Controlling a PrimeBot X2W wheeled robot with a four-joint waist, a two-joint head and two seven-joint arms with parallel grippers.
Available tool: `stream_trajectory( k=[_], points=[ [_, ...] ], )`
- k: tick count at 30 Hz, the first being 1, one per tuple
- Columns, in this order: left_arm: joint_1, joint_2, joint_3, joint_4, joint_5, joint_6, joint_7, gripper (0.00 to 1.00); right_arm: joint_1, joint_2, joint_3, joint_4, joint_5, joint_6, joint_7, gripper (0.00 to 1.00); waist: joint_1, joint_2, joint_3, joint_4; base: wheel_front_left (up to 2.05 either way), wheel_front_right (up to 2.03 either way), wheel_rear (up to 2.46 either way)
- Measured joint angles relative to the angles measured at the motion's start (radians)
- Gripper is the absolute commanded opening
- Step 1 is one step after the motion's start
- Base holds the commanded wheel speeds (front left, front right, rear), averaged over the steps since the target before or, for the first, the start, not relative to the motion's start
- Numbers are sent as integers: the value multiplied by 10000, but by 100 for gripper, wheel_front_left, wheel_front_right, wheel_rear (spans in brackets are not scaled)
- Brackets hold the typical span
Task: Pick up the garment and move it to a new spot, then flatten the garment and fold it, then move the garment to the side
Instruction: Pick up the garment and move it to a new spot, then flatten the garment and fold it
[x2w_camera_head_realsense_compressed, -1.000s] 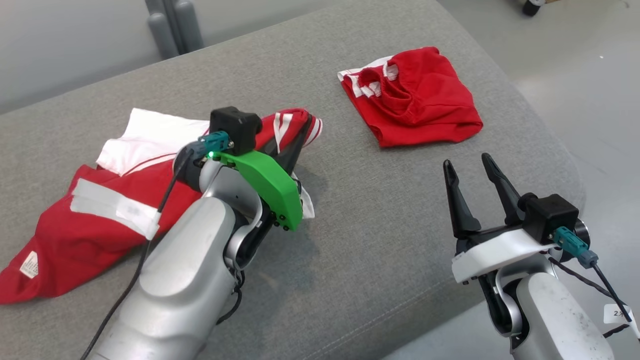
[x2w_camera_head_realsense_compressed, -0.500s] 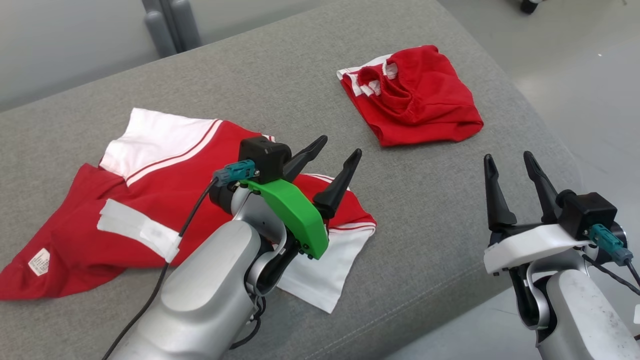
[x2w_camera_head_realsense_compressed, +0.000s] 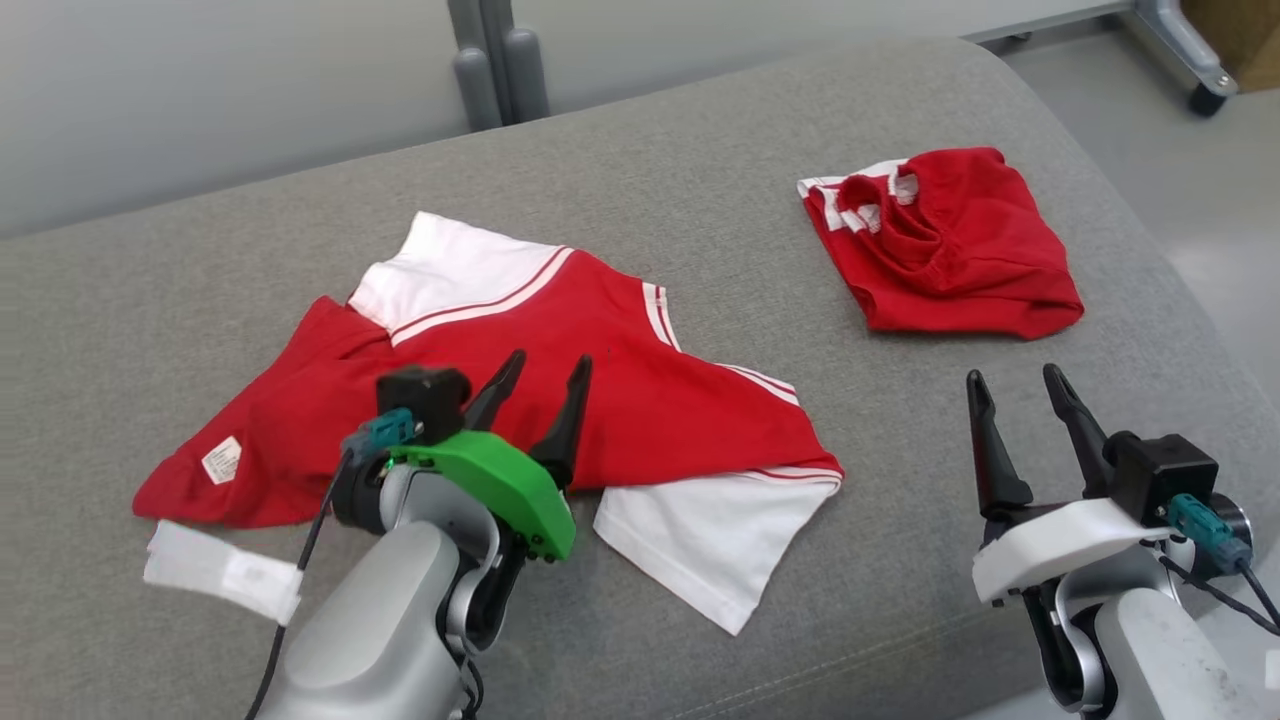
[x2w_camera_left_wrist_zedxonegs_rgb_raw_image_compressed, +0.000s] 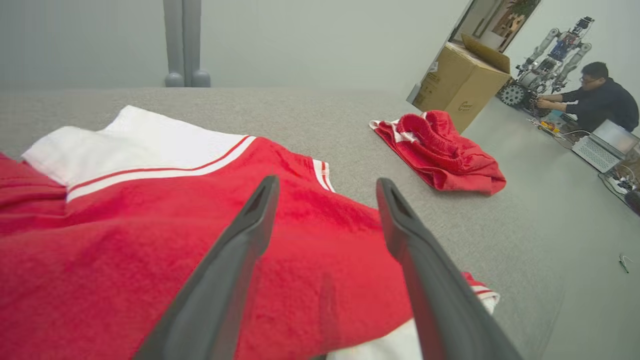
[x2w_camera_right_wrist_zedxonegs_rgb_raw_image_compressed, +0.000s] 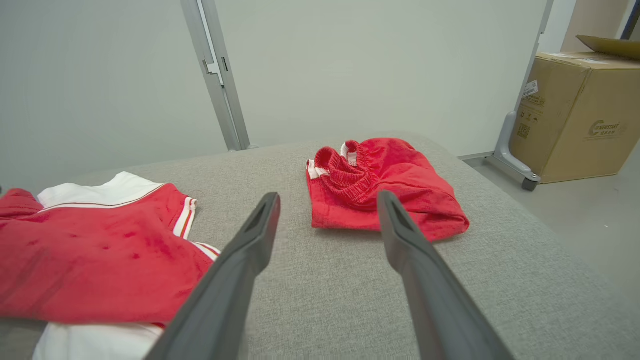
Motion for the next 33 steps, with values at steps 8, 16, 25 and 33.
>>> stream_trajectory(
  k=[8, 16, 25, 33],
  points=[
    [673, 169, 909, 242, -410, 401, -485, 100, 345, -19, 21, -46, 73, 0, 15, 100, 0, 0, -350, 889, 0, 0, 0],
    [884, 1051, 2033, 575, -658, 648, -612, 100, 337, -40, 410, -328, -15, 105, 209, 100, 0, 0, -501, 1465, 0, 0, 0],
    [888, 1122, 2127, 984, -750, 662, -604, 100, 216, -59, 589, -581, -117, 203, 324, 100, 0, 0, -119, 1296, 0, 0, 0],
    [717, 1057, 2169, 1267, -746, 702, -585, 100, -30, -56, 746, -671, -161, 305, 393, 100, 0, 0, 216, 1160, 0, 0, 0]
  ],
)
